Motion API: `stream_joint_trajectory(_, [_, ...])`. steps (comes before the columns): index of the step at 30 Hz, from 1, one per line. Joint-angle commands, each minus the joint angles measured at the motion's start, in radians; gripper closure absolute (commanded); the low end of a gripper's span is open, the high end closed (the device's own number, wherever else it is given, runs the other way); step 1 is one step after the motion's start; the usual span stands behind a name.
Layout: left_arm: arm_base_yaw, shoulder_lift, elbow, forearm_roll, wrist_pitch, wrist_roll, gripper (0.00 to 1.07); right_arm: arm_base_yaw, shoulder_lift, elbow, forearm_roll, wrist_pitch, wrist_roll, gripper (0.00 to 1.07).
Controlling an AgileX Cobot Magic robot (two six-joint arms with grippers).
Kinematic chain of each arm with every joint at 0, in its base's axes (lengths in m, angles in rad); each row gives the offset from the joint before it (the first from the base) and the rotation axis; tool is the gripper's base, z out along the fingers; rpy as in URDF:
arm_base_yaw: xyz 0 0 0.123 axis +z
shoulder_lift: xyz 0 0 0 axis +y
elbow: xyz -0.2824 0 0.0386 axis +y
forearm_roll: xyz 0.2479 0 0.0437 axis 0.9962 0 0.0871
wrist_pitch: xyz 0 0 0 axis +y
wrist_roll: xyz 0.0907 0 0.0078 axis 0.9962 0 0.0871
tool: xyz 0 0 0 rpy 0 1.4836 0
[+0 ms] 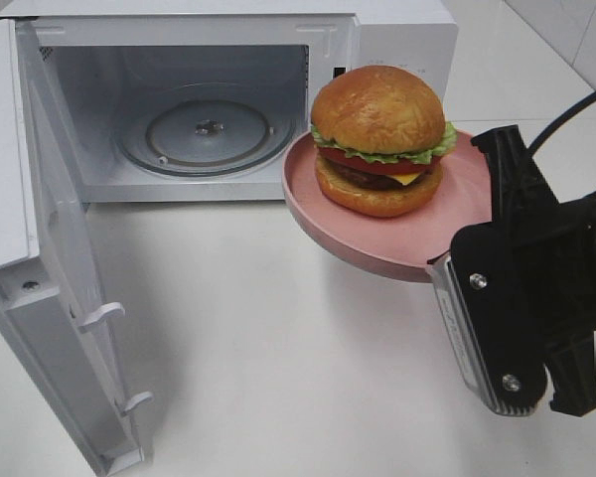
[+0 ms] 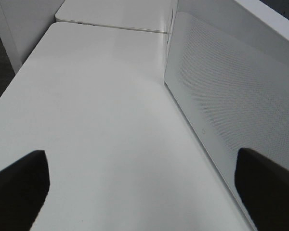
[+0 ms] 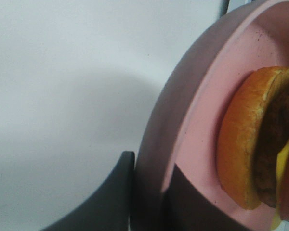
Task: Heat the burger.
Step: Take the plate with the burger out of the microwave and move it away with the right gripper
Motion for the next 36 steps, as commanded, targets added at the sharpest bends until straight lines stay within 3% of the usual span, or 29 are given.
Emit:
stream_joint_trajectory(1, [0.004, -0.019, 0.004, -0.009, -0.007, 0.000, 0.07, -0.005, -0.045, 0.002, -0.048, -0.009, 0.029, 1.07])
stream_joint_trajectory(8, [0.004, -0.019, 0.004, -0.009, -0.007, 0.000, 0.07, -0.005, -0.113, 0.010, -0.112, 0.092, 0.135, 1.07])
stream_joint_trajectory(18, [0.004, -0.019, 0.004, -0.009, -0.007, 0.000, 0.07, -0.005, -0.144, 0.010, -0.332, 0.302, 0.519, 1.07])
stream_joint_trajectory(36, [0.004, -0.019, 0.004, -0.009, -0.007, 0.000, 0.07, -0.005, -0.144, 0.010, -0.386, 0.523, 0.830, 1.07])
